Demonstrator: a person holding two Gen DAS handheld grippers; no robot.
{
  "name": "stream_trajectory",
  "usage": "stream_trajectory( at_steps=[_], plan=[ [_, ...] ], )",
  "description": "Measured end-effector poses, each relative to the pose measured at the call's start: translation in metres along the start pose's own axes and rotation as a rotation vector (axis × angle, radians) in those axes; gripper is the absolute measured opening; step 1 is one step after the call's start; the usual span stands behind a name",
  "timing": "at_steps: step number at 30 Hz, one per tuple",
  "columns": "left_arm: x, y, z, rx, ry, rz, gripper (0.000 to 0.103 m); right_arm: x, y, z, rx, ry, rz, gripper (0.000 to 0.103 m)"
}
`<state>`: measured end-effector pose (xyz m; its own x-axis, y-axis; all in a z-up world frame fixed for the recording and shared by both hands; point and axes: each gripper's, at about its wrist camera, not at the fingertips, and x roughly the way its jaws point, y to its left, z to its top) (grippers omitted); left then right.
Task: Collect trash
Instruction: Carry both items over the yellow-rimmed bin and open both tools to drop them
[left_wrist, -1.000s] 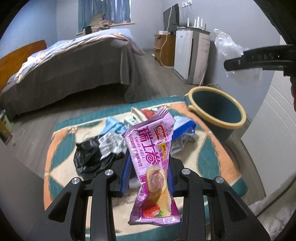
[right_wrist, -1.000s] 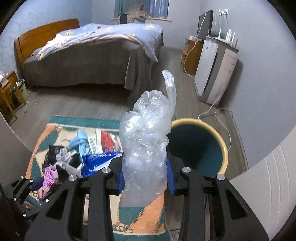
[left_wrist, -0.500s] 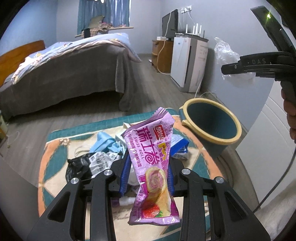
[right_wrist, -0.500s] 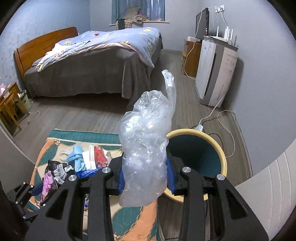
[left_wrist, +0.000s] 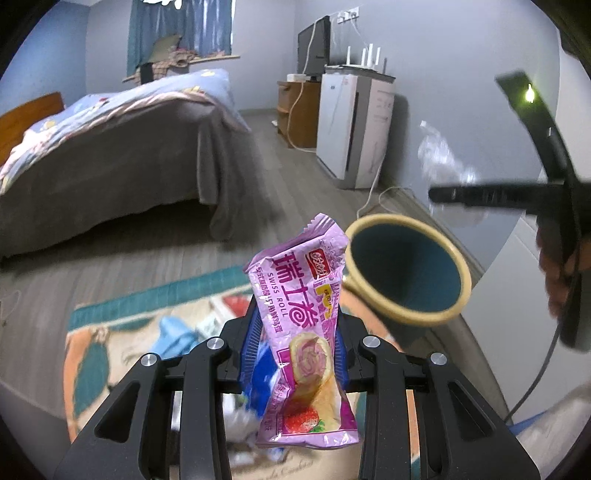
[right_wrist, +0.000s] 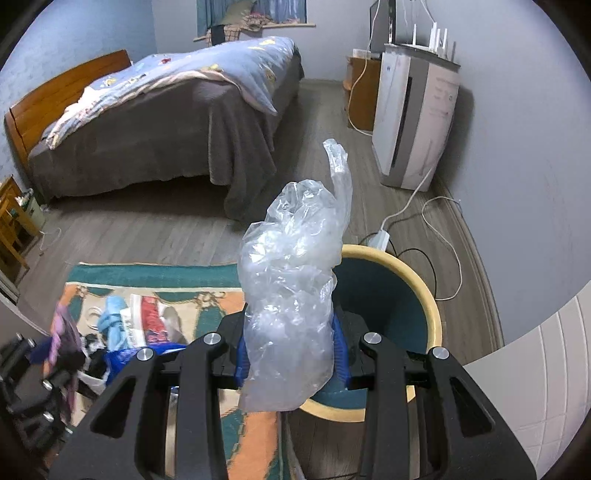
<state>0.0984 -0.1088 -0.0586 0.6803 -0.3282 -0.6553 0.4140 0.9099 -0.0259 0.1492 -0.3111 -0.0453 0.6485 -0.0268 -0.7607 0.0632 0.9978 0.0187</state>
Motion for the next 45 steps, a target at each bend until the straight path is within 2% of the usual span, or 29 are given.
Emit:
stream_trajectory(
  at_steps=[6,12,20,28,33,36,37,41,45],
  plan=[
    [0.023,-0.017,0.021,0.039,0.005,-0.034,0.034,0.023,-0.024,-0.001,0.000,0.027,-0.042,0.035],
    [0.052,-0.043,0.032,0.079,0.030,-0.083,0.034,0.047,-0.073,-0.008,0.084,0.053,-0.077,0.035],
    [0.104,-0.080,0.041,0.146,0.081,-0.126,0.034,0.071,-0.111,-0.018,0.173,0.088,-0.077,0.035],
    [0.153,-0.113,0.047,0.243,0.120,-0.126,0.035,0.079,-0.127,-0.024,0.187,0.079,-0.075,0.035],
    [0.176,-0.126,0.048,0.261,0.138,-0.129,0.039,0.086,-0.133,-0.026,0.211,0.081,-0.055,0.035],
    [0.184,-0.129,0.049,0.270,0.136,-0.127,0.054,0.088,-0.134,-0.025,0.224,0.081,-0.038,0.037],
    [0.185,-0.129,0.050,0.273,0.131,-0.123,0.061,0.088,-0.135,-0.025,0.232,0.080,-0.026,0.038],
    [0.187,-0.129,0.049,0.272,0.117,-0.122,0.079,0.087,-0.136,-0.023,0.265,0.063,0.029,0.054],
    [0.186,-0.126,0.048,0.257,0.111,-0.109,0.091,0.087,-0.135,-0.021,0.272,0.053,0.043,0.077]
  ],
)
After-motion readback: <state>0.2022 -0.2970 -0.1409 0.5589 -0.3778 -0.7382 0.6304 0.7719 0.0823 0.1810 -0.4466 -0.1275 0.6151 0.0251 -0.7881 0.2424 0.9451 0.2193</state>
